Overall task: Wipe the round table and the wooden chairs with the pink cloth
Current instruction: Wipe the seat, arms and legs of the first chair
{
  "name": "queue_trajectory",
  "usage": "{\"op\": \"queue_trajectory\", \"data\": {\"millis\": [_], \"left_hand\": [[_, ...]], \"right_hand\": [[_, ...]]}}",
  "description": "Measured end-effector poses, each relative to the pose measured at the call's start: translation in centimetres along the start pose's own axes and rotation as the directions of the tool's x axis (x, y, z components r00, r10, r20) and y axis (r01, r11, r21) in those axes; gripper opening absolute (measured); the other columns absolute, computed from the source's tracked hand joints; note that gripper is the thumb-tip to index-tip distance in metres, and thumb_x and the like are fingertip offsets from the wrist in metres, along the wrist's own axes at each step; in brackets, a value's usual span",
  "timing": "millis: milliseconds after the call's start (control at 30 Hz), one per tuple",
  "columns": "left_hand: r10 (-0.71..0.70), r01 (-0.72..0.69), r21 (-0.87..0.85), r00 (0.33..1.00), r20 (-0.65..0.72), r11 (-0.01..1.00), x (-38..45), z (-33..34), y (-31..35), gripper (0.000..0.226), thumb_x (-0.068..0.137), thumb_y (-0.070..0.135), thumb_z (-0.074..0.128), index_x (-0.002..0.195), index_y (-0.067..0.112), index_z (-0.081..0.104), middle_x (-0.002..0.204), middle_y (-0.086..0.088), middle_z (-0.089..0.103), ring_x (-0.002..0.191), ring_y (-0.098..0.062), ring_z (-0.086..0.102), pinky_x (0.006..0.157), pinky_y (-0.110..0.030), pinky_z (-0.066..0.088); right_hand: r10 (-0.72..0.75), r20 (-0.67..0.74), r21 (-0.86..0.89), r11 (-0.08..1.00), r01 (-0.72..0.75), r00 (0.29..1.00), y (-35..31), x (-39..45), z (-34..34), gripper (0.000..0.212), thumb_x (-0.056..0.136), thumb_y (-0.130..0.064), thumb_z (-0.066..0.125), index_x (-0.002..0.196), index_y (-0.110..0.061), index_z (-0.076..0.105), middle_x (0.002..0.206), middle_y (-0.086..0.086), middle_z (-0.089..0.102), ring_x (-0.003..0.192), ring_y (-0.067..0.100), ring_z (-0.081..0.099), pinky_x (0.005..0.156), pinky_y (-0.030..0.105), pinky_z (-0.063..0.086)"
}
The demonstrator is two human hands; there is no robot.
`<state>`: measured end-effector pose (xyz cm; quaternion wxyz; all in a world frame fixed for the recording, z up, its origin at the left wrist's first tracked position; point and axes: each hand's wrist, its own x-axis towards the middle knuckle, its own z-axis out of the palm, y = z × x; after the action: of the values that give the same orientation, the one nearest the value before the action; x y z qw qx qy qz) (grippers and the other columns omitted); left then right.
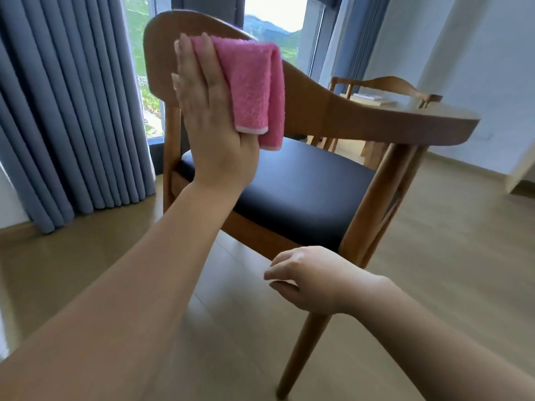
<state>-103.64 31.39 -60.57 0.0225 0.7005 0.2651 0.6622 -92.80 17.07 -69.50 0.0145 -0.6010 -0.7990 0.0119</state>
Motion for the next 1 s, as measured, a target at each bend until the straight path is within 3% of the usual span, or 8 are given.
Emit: {"op": "queue_trajectory", "data": {"millis": [100, 200, 233, 367, 600, 767, 900, 1000], "left_hand": [[0.126, -0.123, 0.051, 0.990, -0.064, 0.991, -1.3, 1.6, 1.1, 0.085, 0.097, 0.053, 0.037, 0.142, -0.015, 0.013, 0.146, -0.039, 0.019, 0.139, -0.053, 0.016, 0.118, -0.055, 0.007], [0.260, -0.250, 0.174, 0.965, -0.036, 0.952, -2.3, 3.3, 1.8, 0.091, 0.095, 0.062, 0.036, 0.143, 0.023, -0.030, 0.148, -0.033, 0.021, 0.140, -0.048, 0.018, 0.119, -0.049, 0.006], [0.296, -0.285, 0.183, 0.954, -0.034, 0.941, -2.7, 3.7, 2.1, 0.089, 0.095, 0.061, 0.039, 0.145, 0.028, -0.026, 0.148, -0.031, 0.024, 0.139, -0.048, 0.021, 0.119, -0.049, 0.008], [0.408, -0.393, 0.204, 0.912, -0.036, 0.897, -3.5, 4.7, 3.2, 0.072, 0.089, 0.052, 0.059, 0.139, 0.012, 0.027, 0.142, -0.029, 0.040, 0.136, -0.043, 0.027, 0.117, -0.047, 0.009], [0.487, -0.486, 0.243, 0.871, 0.058, 0.840, -3.4, 5.1, 4.1, 0.068, 0.083, 0.049, 0.066, 0.140, 0.019, 0.041, 0.142, -0.021, 0.045, 0.135, -0.037, 0.027, 0.117, -0.042, 0.006], [0.562, -0.570, 0.193, 0.821, 0.102, 0.798, -3.3, 5.3, 6.0, 0.054, 0.082, 0.043, 0.071, 0.129, 0.018, 0.059, 0.136, -0.014, 0.054, 0.130, -0.036, 0.045, 0.114, -0.043, 0.021], [0.628, -0.639, 0.051, 0.765, 0.147, 0.767, -3.3, 5.2, 7.5, 0.040, 0.085, 0.030, 0.070, 0.121, 0.014, 0.066, 0.131, -0.011, 0.059, 0.127, -0.031, 0.050, 0.112, -0.044, 0.028], [0.659, -0.634, -0.181, 0.734, 0.165, 0.752, -4.1, 4.4, 7.5, 0.040, 0.081, 0.022, 0.075, 0.117, 0.007, 0.067, 0.124, -0.013, 0.064, 0.121, -0.029, 0.056, 0.109, -0.042, 0.035]], "right_hand": [[0.007, 0.006, 0.007, 1.000, -0.007, 1.000, 0.4, -1.1, 0.0, 0.029, 0.098, -0.029, 0.046, 0.121, -0.027, 0.064, 0.120, -0.010, 0.062, 0.108, 0.008, 0.057, 0.091, 0.028, 0.050], [0.009, 0.049, 0.006, 1.000, -0.010, 0.999, 0.4, -1.9, 0.3, 0.028, 0.099, -0.027, 0.046, 0.121, -0.027, 0.064, 0.120, -0.010, 0.062, 0.108, 0.007, 0.057, 0.090, 0.025, 0.049], [0.011, 0.064, 0.010, 1.000, -0.012, 0.998, 0.4, -2.1, 0.4, 0.028, 0.099, -0.026, 0.046, 0.121, -0.026, 0.063, 0.120, -0.010, 0.062, 0.108, 0.006, 0.057, 0.091, 0.025, 0.049], [0.027, 0.107, 0.030, 0.999, -0.031, 0.994, 0.5, -2.6, 0.4, 0.028, 0.098, -0.024, 0.048, 0.122, -0.026, 0.062, 0.120, -0.009, 0.062, 0.109, 0.005, 0.057, 0.092, 0.025, 0.050], [0.022, 0.091, 0.029, 0.999, -0.025, 0.996, 0.5, -2.4, 0.5, 0.028, 0.098, -0.023, 0.048, 0.121, -0.025, 0.064, 0.117, -0.009, 0.062, 0.105, 0.006, 0.058, 0.089, 0.023, 0.051], [0.018, 0.083, 0.026, 0.999, -0.020, 0.996, 0.6, -2.4, 0.6, 0.028, 0.098, -0.024, 0.047, 0.120, -0.024, 0.065, 0.116, -0.008, 0.063, 0.104, 0.006, 0.058, 0.088, 0.027, 0.051], [0.012, 0.074, 0.029, 0.999, -0.014, 0.997, 0.7, -2.5, 0.6, 0.028, 0.098, -0.024, 0.047, 0.120, -0.025, 0.065, 0.118, -0.009, 0.062, 0.105, 0.006, 0.058, 0.089, 0.026, 0.051], [0.009, 0.069, 0.044, 0.999, -0.013, 0.998, 0.9, -2.6, 0.6, 0.028, 0.098, -0.024, 0.048, 0.121, -0.025, 0.065, 0.119, -0.009, 0.062, 0.107, 0.005, 0.058, 0.091, 0.024, 0.050]]}}
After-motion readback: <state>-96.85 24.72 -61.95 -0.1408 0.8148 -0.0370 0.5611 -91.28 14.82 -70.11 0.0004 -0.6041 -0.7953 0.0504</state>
